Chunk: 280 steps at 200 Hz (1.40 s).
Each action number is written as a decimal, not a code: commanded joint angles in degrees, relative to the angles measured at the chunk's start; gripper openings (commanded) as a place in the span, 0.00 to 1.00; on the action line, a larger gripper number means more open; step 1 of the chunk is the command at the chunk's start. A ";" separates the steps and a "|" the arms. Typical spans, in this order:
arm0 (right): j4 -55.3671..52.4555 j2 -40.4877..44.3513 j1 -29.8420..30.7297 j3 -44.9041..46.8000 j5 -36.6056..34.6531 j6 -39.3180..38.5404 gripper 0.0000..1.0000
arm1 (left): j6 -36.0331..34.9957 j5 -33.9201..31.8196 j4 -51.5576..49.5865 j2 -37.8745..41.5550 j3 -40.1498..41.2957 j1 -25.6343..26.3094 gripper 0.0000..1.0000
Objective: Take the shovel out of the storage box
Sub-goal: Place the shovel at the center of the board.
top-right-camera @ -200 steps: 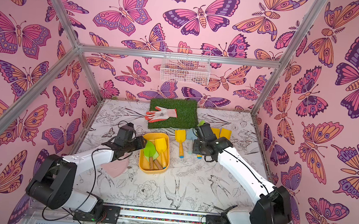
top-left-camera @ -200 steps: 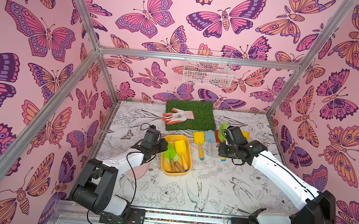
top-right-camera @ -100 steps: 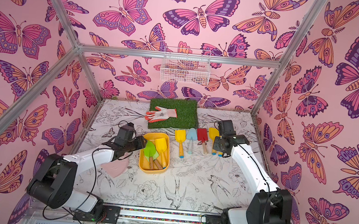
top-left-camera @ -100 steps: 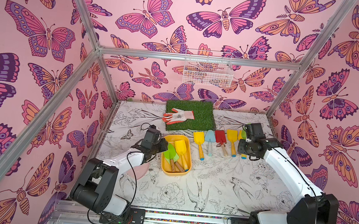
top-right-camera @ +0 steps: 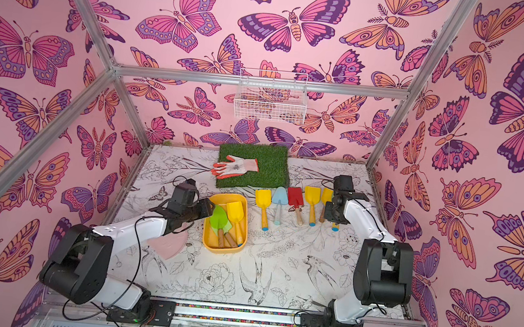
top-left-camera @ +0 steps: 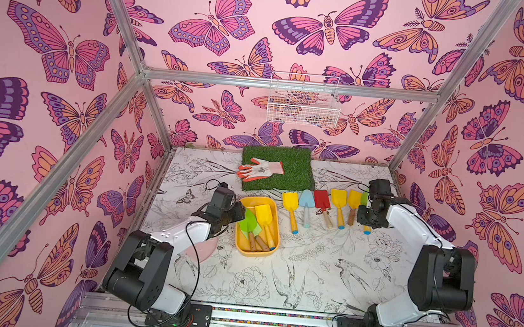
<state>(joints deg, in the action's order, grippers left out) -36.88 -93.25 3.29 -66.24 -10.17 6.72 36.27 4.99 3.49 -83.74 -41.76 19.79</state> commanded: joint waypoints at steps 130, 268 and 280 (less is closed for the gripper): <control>1.86 -17.99 -9.01 -14.42 5.44 -2.16 0.00 | -1.17 -0.16 -2.60 -2.98 0.26 0.34 0.48; -2.12 -25.84 -9.26 -21.30 9.48 -5.24 0.03 | -1.27 -0.60 -2.61 -3.11 0.26 0.33 0.48; -1.92 -25.76 -9.22 -21.30 9.63 -5.14 0.07 | -1.25 -0.60 -2.63 -2.98 0.36 0.32 0.48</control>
<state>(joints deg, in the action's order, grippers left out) -37.36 -118.28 -5.96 -86.08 -1.50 2.24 35.99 4.56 1.61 -86.76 -42.11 19.94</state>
